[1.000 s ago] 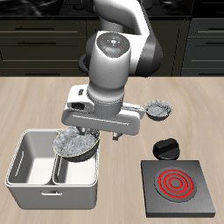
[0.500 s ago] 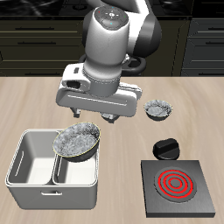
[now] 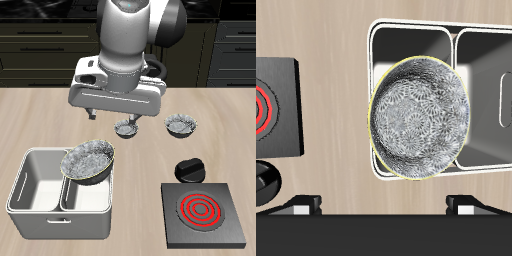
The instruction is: Place the largest bowl in the left side of the drainer and the medium bowl in the right side
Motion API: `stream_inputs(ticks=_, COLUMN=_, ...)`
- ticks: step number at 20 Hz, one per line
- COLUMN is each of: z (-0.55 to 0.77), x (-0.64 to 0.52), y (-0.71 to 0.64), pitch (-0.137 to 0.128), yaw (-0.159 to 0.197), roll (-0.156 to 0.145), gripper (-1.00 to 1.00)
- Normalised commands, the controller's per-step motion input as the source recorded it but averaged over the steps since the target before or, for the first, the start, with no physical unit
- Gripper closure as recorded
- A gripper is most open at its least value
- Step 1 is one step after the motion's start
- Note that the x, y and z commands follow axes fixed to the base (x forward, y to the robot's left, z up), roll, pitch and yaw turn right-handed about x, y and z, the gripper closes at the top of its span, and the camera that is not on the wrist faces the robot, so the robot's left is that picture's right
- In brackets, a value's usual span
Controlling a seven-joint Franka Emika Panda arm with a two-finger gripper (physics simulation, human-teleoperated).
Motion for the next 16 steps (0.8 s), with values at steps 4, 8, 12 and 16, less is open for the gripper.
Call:
stream_inputs(ticks=4, z=0.17, x=-0.33, y=0.11, pitch=-0.122, yaw=0.083, roll=-0.005, gripper=-1.00)
stream_inputs(ticks=8, z=0.12, x=-0.30, y=0.09, pitch=-0.078, yaw=0.028, roll=0.018, gripper=-1.00)
stream_inputs(ticks=12, z=0.12, x=-0.28, y=0.09, pitch=-0.060, yaw=0.047, roll=0.023, gripper=-1.00)
stream_inputs(ticks=16, z=0.03, x=-0.20, y=0.00, pitch=-0.013, yaw=-0.004, roll=0.011, gripper=-1.00)
